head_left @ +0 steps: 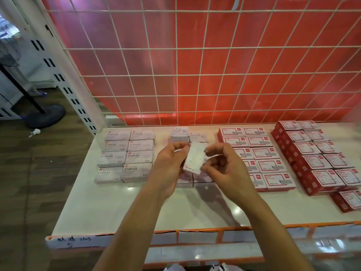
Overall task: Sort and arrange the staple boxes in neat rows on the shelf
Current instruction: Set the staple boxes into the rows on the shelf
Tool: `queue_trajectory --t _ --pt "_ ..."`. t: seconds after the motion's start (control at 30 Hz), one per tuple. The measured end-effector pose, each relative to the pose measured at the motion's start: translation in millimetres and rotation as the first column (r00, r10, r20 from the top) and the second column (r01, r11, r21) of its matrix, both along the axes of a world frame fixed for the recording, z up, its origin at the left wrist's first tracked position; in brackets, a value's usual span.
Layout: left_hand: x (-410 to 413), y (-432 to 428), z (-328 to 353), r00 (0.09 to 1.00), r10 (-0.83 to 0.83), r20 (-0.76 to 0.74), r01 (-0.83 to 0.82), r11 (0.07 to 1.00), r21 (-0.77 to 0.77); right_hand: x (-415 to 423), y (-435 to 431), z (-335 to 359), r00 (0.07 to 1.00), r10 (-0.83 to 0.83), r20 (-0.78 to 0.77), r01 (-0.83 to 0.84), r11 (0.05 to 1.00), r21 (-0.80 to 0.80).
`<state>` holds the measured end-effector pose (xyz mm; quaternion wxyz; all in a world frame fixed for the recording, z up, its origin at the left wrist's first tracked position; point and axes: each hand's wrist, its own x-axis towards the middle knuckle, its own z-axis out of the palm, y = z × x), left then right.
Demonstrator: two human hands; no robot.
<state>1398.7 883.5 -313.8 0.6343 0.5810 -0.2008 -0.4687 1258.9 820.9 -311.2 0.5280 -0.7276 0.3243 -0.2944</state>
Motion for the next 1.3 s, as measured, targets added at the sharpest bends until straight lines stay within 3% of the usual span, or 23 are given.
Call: queue_trajectory --t 0.1,0.37,0.57,0.63,0.77,0.93,1.2,1.3 --pt "0.9 -1.6 1.1 0.999 -0.031 0.032 0.029 0.998 0.057 -1.6 -3.9 2.4 0.998 0.038 -0.050 -0.042 0.995 -0.085" --pt "5.1 -4.3 6.3 0.967 -0.147 0.209 0.115 0.981 0.154 -2.6 -23.4 12.3 0.921 0.106 -0.374 -0.243 0.908 -0.340" --pt "5.0 -3.3 6.0 0.917 -0.174 0.358 0.106 0.974 0.202 4.4 -35.3 20.2 0.831 0.113 -0.544 -0.369 0.845 -0.388" --pt "6.9 -3.8 0.2 0.851 -0.157 0.502 0.050 0.974 0.219 6.3 -42.3 20.4 0.814 0.103 -0.572 -0.383 0.836 -0.393" --pt "8.6 0.0 -6.7 0.636 -0.121 0.762 -0.064 0.976 0.208 5.9 -66.4 18.9 0.825 0.009 -0.565 -0.305 0.849 -0.432" --pt "8.3 2.7 -12.1 0.473 -0.119 0.873 -0.098 0.978 0.186 8.4 -84.0 12.7 0.841 -0.072 -0.536 -0.198 0.881 -0.429" --pt "5.4 -1.9 -21.0 0.103 -0.116 0.988 -0.098 0.987 0.126 20.8 -83.6 13.7 0.829 -0.085 -0.553 -0.132 0.931 -0.341" --pt "5.6 2.2 -21.0 0.069 -0.086 0.994 -0.125 0.988 0.094 27.1 -73.0 17.2 0.846 -0.061 -0.529 -0.151 0.925 -0.348"
